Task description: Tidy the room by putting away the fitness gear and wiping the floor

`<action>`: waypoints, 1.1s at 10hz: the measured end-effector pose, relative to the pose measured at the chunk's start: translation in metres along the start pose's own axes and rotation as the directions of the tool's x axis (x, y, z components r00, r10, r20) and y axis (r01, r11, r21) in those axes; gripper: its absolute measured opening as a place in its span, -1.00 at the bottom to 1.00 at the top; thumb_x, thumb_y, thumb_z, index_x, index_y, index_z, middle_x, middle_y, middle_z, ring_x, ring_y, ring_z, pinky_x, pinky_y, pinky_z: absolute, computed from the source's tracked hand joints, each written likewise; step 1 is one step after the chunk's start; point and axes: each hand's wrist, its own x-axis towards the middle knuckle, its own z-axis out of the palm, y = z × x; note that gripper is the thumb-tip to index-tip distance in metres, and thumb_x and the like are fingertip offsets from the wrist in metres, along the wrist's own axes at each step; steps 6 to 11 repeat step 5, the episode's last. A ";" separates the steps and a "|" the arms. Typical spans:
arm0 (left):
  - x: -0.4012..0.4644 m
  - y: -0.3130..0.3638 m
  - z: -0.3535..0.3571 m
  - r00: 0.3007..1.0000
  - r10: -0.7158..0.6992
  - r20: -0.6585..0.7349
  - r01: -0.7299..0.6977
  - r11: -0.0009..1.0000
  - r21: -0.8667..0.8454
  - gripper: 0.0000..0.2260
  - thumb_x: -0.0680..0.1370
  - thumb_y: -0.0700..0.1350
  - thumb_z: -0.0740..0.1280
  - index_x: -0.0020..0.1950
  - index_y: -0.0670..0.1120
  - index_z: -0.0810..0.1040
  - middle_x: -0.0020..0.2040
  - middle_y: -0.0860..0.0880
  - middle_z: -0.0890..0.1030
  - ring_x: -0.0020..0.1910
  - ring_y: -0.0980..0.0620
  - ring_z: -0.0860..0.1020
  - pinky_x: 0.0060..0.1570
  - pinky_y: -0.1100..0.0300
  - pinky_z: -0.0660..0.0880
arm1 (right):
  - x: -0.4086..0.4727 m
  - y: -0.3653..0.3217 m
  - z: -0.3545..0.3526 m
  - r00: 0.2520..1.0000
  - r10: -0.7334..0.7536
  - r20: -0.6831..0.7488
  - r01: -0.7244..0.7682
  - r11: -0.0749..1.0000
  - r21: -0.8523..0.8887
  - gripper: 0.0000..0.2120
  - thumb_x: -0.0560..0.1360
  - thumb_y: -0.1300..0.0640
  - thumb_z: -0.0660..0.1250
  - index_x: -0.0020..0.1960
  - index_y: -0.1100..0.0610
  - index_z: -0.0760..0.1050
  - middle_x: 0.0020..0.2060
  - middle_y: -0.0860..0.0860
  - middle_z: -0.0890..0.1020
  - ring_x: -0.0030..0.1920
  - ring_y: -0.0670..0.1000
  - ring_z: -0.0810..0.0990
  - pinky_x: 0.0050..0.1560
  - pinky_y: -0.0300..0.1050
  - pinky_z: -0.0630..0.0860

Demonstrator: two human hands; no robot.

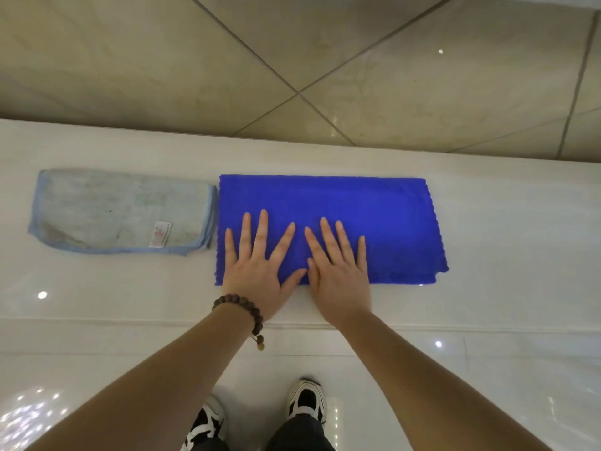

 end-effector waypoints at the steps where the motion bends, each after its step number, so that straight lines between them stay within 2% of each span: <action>1: 0.001 -0.002 0.002 0.999 -0.045 -0.012 0.044 0.998 -0.038 -0.30 0.43 0.44 -0.26 0.52 0.22 -0.28 0.56 -0.08 -0.28 0.52 -0.20 -0.30 0.46 -0.22 -0.24 | -0.008 0.031 0.004 0.989 0.149 -0.018 -0.149 0.989 0.006 -0.44 0.57 -0.26 -0.08 0.53 -0.14 0.02 0.54 -0.02 0.07 0.54 0.11 -0.02 0.49 0.20 -0.08; 2: 0.001 0.002 0.001 0.997 -0.080 0.012 0.080 0.996 -0.040 -0.30 0.44 0.46 -0.23 0.50 0.23 -0.34 0.55 -0.07 -0.34 0.50 -0.21 -0.34 0.44 -0.24 -0.30 | -0.028 0.070 0.001 0.935 0.355 -0.010 -0.354 0.934 0.047 -0.37 0.54 -0.32 -0.15 0.55 -0.10 -0.05 0.55 0.03 0.02 0.54 0.11 -0.08 0.51 0.12 -0.11; 3: 0.001 0.004 -0.004 0.993 -0.087 0.077 0.088 0.996 -0.006 -0.30 0.47 0.46 -0.19 0.49 0.22 -0.37 0.54 -0.06 -0.37 0.50 -0.22 -0.35 0.43 -0.26 -0.29 | -0.039 0.085 -0.001 0.916 0.398 0.057 -0.400 0.916 0.028 -0.35 0.55 -0.30 -0.20 0.56 -0.05 -0.15 0.56 0.04 -0.07 0.54 0.09 -0.15 0.52 0.06 -0.15; 4: 0.000 0.006 -0.025 0.973 -0.095 0.211 0.096 0.995 0.004 -0.30 0.51 0.41 -0.11 0.51 0.20 -0.35 0.54 -0.06 -0.35 0.51 -0.21 -0.33 0.44 -0.24 -0.24 | -0.033 0.084 -0.017 0.915 0.377 0.142 -0.388 0.920 0.057 -0.38 0.60 -0.25 -0.17 0.56 0.00 -0.21 0.55 0.05 -0.13 0.54 0.08 -0.20 0.49 0.00 -0.22; 5: -0.018 0.014 -0.054 0.950 -0.074 0.304 0.095 0.994 -0.053 -0.33 0.56 0.34 -0.05 0.54 0.15 -0.30 0.57 -0.05 -0.26 0.54 -0.18 -0.24 0.49 -0.18 -0.14 | -0.050 0.089 -0.049 0.883 0.429 0.190 -0.448 0.891 0.068 -0.38 0.61 -0.18 -0.15 0.56 0.08 -0.21 0.55 0.06 -0.13 0.54 0.06 -0.19 0.52 0.00 -0.16; 11: -0.018 0.014 -0.054 0.950 -0.074 0.304 0.095 0.994 -0.053 -0.33 0.56 0.34 -0.05 0.54 0.15 -0.30 0.57 -0.05 -0.26 0.54 -0.18 -0.24 0.49 -0.18 -0.14 | -0.050 0.089 -0.049 0.883 0.429 0.190 -0.448 0.891 0.068 -0.38 0.61 -0.18 -0.15 0.56 0.08 -0.21 0.55 0.06 -0.13 0.54 0.06 -0.19 0.52 0.00 -0.16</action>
